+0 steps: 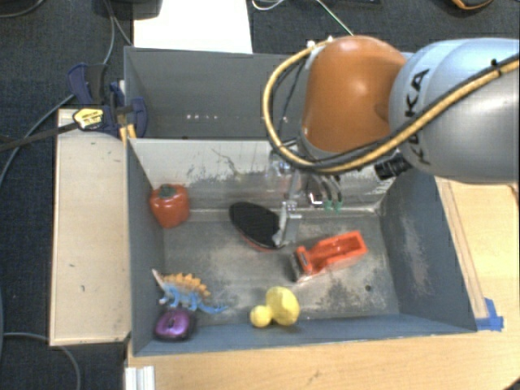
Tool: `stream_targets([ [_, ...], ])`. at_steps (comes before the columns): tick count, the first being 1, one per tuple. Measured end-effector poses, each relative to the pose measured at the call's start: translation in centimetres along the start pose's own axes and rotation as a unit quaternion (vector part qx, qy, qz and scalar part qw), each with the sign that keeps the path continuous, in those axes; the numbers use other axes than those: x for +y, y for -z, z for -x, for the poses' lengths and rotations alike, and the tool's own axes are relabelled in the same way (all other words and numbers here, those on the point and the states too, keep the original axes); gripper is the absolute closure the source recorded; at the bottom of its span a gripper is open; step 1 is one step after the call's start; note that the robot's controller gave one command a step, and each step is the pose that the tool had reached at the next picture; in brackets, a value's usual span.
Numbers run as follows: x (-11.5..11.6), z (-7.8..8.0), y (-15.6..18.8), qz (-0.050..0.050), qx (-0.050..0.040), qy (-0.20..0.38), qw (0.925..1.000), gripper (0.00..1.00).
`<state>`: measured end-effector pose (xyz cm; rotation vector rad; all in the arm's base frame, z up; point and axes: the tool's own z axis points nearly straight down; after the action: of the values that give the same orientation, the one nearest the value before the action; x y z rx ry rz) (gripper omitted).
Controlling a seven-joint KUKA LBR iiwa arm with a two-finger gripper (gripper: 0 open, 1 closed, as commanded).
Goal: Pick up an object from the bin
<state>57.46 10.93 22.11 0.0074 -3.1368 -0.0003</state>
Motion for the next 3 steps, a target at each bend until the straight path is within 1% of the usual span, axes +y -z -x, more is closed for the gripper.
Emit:
stream_targets([
  [1,-0.1,0.2,0.5,0.000,-0.0043,-0.002,1.0000,0.00],
  [2,-2.8,0.3,-8.9,0.000,-0.0018,0.061,0.9981,0.00],
  [3,-2.5,-1.0,-8.6,0.000,-0.0048,0.098,0.9952,0.00],
])
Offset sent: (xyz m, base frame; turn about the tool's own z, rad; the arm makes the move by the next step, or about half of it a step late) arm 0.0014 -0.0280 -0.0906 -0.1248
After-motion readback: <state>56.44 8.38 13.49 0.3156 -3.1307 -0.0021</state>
